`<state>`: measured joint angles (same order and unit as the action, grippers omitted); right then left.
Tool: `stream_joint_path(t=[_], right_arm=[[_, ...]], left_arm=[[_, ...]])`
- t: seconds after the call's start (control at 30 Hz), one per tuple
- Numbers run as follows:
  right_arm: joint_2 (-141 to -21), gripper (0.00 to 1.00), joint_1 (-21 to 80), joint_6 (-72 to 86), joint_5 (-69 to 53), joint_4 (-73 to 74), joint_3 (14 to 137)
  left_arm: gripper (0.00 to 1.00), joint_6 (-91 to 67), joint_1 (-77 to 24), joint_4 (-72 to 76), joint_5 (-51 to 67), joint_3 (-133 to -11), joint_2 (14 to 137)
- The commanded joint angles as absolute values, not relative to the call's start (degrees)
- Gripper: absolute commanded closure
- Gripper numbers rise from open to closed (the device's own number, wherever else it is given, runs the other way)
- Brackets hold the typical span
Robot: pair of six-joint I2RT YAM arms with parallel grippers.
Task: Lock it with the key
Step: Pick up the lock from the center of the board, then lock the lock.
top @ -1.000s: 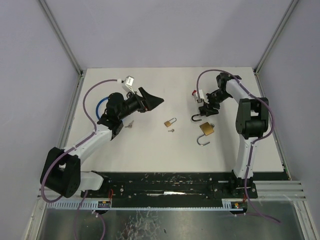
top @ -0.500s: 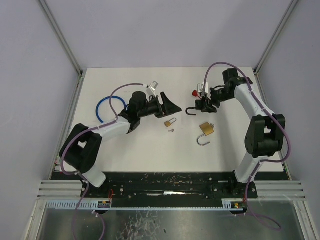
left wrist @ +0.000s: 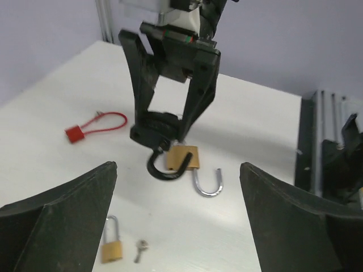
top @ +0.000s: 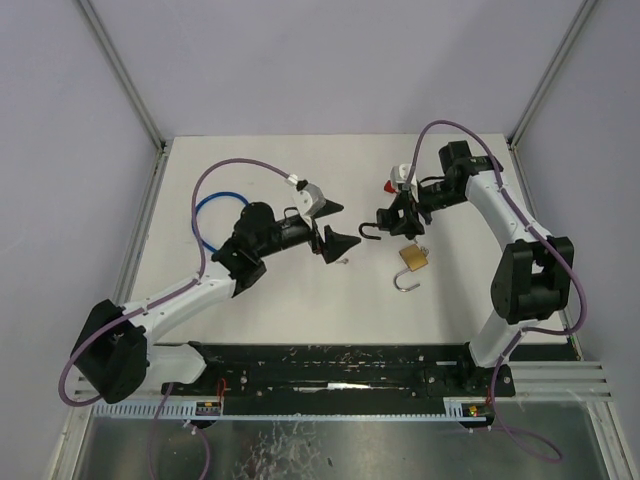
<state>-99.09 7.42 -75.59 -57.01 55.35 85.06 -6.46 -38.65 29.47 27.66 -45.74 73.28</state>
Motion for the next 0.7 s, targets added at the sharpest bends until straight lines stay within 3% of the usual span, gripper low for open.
stream_joint_path(t=[0.0,0.17,0.43,0.67], right_arm=[[-94.0,1.0,9.8,-76.9,-65.9,60.4,84.8],[-93.8,1.0,10.4,-78.1,-69.0,64.0,84.2],[-94.1,1.0,11.7,-79.9,-70.4,67.5,83.7],[-95.1,1.0,11.9,-82.7,-71.8,71.1,84.4]], left_arm=[[0.12,17.7,-41.8,21.5,27.8,-48.0,72.9],[0.12,33.1,-46.1,9.2,21.7,-52.5,74.1],[0.17,39.5,-47.6,7.3,22.3,-53.4,75.0],[0.35,40.4,-48.8,5.7,20.1,-55.1,76.2]])
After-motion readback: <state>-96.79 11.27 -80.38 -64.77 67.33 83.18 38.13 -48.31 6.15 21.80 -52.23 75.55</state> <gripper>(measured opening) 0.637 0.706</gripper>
